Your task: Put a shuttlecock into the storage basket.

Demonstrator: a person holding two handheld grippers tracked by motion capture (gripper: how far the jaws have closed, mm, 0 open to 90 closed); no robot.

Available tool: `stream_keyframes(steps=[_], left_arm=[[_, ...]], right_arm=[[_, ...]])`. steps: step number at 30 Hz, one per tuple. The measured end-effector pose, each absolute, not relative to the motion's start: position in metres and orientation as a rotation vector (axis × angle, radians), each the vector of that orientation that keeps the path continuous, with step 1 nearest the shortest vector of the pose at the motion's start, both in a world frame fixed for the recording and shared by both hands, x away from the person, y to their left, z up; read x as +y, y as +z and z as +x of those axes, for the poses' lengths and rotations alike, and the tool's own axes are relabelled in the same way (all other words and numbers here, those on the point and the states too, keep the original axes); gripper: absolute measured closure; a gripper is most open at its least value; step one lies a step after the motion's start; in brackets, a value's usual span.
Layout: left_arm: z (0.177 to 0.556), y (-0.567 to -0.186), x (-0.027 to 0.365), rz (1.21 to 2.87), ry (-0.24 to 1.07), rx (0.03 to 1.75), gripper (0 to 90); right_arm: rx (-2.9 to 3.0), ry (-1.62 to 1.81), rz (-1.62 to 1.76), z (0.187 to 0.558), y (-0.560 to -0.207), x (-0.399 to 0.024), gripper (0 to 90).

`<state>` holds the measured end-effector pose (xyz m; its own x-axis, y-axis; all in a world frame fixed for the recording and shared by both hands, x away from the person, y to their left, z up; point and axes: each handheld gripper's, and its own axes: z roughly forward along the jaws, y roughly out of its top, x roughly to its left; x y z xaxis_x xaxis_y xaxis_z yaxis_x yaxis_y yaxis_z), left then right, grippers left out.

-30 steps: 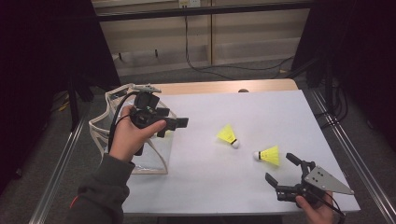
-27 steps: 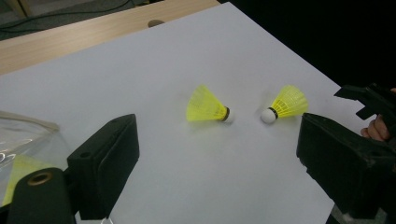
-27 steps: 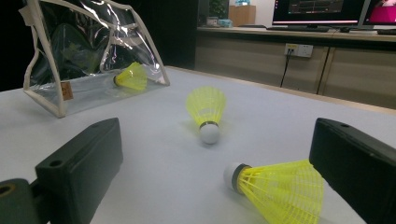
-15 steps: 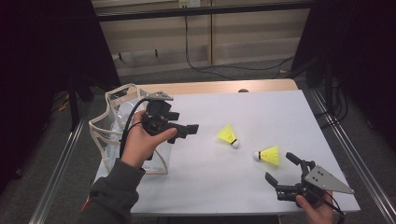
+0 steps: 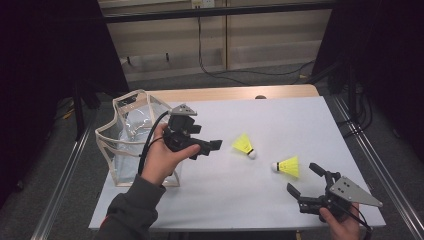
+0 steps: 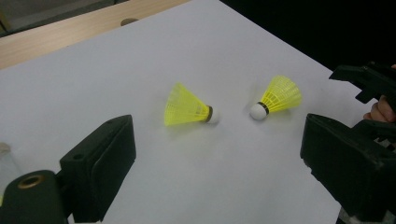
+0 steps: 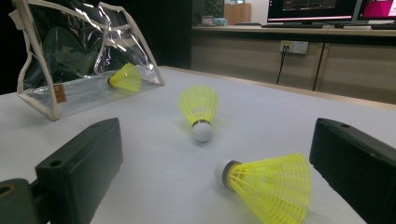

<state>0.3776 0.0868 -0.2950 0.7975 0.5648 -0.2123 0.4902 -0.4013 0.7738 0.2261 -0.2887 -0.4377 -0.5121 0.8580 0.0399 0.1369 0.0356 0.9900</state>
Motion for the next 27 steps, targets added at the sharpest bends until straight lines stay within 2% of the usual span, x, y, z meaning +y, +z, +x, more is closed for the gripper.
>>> stream_keyframes(steps=[27], left_arm=[[0.370,-0.332,0.067,2.098,0.121,0.683,9.9]], right_arm=[[1.709,1.508,1.049,0.232,-0.440,-0.292,2.2]])
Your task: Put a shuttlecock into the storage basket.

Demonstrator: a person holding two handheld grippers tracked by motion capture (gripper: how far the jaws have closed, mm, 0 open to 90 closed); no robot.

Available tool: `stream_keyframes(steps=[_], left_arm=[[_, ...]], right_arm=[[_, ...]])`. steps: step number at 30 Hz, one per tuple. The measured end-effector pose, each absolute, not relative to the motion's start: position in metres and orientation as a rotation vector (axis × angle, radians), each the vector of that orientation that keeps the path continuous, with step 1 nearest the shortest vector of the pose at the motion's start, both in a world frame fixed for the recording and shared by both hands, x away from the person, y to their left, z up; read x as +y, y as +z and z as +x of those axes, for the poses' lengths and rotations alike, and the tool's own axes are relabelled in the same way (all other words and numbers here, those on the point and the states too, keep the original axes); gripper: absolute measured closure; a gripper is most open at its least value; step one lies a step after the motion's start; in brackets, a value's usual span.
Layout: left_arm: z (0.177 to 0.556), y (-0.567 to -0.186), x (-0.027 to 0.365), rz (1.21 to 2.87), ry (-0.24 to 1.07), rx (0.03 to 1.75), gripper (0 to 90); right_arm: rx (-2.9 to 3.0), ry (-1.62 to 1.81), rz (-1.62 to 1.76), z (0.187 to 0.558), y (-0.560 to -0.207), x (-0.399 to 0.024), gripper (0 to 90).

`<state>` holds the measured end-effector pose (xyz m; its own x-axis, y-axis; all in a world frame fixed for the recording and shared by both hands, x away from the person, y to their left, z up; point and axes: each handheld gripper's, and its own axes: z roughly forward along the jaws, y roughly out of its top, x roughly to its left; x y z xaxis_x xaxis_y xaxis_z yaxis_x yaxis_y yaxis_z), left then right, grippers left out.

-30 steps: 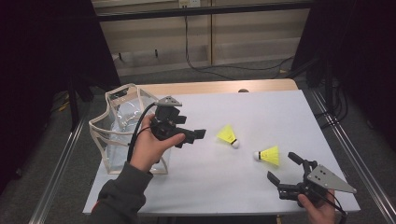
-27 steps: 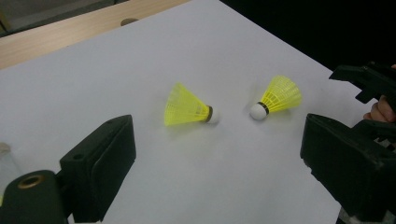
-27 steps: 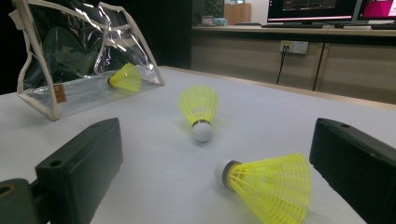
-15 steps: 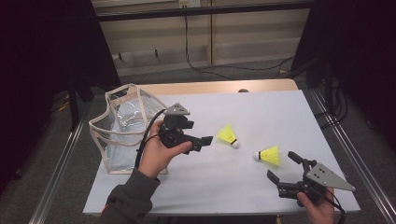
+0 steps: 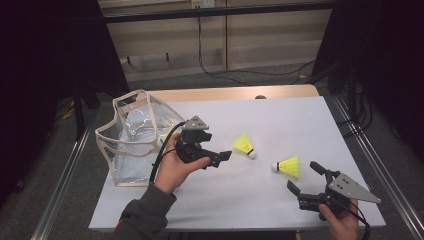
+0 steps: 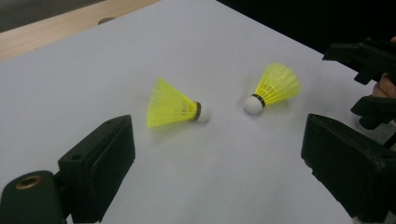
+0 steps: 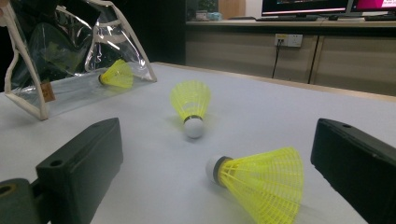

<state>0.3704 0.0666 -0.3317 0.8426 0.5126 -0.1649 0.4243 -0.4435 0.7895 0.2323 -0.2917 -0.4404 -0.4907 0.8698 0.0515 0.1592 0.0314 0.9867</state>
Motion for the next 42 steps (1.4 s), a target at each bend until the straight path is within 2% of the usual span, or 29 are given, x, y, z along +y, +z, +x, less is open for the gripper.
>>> stream_keyframes(steps=[22,42], left_arm=[[0.361,-0.360,0.039,2.114,0.089,0.593,8.9],[0.358,-0.391,0.014,2.094,0.002,0.544,4.8]], right_arm=[[1.704,1.510,1.049,0.236,-0.439,-0.292,2.1],[1.713,1.517,1.039,0.238,-0.437,-0.290,2.0]])
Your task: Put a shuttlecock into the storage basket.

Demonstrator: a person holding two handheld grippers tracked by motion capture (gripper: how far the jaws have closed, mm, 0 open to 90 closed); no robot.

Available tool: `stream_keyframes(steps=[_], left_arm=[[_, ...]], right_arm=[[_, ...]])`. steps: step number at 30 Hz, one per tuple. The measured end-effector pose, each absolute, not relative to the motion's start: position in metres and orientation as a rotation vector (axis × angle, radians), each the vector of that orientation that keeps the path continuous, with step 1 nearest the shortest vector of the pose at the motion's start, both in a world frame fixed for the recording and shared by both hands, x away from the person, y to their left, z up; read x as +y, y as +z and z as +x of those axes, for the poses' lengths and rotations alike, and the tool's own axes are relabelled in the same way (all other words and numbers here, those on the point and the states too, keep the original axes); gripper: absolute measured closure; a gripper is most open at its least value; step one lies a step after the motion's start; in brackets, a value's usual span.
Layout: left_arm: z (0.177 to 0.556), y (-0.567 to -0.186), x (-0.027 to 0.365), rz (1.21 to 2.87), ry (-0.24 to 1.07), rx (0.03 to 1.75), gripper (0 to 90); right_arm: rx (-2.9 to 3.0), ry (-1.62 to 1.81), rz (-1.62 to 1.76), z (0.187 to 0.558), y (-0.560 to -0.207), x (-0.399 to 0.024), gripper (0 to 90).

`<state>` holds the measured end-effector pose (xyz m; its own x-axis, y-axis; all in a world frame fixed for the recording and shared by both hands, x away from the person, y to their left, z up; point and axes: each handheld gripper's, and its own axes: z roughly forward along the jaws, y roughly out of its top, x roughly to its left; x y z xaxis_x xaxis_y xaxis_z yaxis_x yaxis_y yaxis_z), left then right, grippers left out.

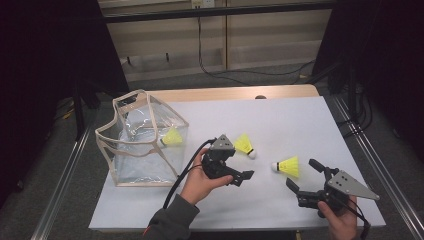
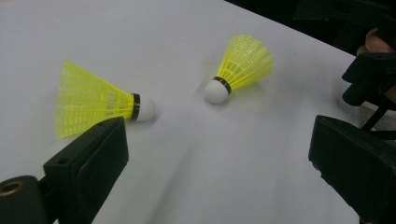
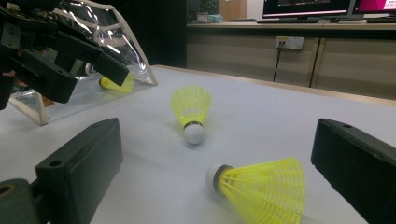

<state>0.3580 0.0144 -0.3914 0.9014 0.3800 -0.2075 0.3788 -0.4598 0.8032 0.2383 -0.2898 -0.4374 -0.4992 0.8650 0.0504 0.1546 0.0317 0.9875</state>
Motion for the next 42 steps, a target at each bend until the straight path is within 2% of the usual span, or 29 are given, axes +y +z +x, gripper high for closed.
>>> stream_keyframes(steps=[8,14,42], left_arm=[[0.358,-0.403,0.011,2.082,0.050,0.540,4.0],[0.358,-0.409,0.004,2.081,0.002,0.510,4.0],[0.359,-0.422,-0.005,2.094,-0.005,0.495,5.5]], right_arm=[[1.710,1.521,1.040,0.236,-0.436,-0.289,2.1],[1.716,1.516,1.029,0.236,-0.436,-0.289,2.1],[1.717,1.505,1.031,0.235,-0.435,-0.289,2.2]])
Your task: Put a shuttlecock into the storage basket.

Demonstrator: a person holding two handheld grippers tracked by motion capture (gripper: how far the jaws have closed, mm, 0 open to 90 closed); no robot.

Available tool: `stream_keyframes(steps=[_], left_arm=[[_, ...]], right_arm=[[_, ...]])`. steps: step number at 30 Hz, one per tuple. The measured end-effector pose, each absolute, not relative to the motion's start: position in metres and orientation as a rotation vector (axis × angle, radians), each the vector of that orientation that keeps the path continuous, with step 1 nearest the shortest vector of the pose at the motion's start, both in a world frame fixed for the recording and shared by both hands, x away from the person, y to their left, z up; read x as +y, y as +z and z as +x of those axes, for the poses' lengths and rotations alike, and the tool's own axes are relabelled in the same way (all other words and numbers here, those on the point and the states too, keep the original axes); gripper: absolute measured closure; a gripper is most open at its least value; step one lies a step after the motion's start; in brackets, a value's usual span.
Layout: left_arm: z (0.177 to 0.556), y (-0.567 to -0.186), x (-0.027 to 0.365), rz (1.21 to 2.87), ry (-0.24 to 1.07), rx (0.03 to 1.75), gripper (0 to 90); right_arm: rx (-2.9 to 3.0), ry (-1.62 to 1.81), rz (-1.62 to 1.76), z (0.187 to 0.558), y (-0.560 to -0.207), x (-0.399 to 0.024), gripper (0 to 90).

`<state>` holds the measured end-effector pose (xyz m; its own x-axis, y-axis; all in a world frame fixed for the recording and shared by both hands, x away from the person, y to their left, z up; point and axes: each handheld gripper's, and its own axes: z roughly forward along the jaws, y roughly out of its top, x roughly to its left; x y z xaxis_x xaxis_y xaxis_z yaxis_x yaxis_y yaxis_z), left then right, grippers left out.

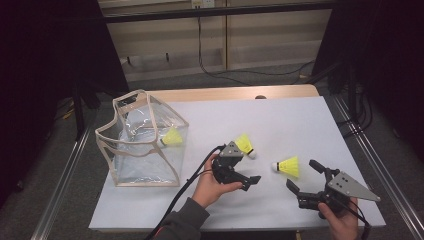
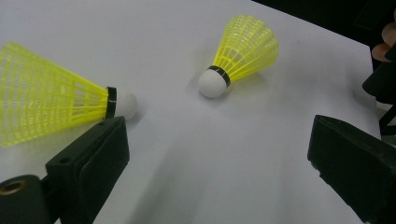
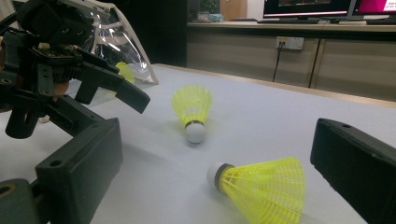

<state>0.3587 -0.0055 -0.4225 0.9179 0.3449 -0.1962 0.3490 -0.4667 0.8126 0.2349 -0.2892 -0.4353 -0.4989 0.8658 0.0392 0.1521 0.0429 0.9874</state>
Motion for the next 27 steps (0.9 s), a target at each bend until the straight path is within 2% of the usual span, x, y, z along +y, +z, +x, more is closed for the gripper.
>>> stream_keyframes(steps=[27], left_arm=[[0.366,-0.432,-0.023,2.104,-0.005,0.514,7.6]], right_arm=[[1.725,1.505,1.028,0.236,-0.435,-0.288,2.3]])
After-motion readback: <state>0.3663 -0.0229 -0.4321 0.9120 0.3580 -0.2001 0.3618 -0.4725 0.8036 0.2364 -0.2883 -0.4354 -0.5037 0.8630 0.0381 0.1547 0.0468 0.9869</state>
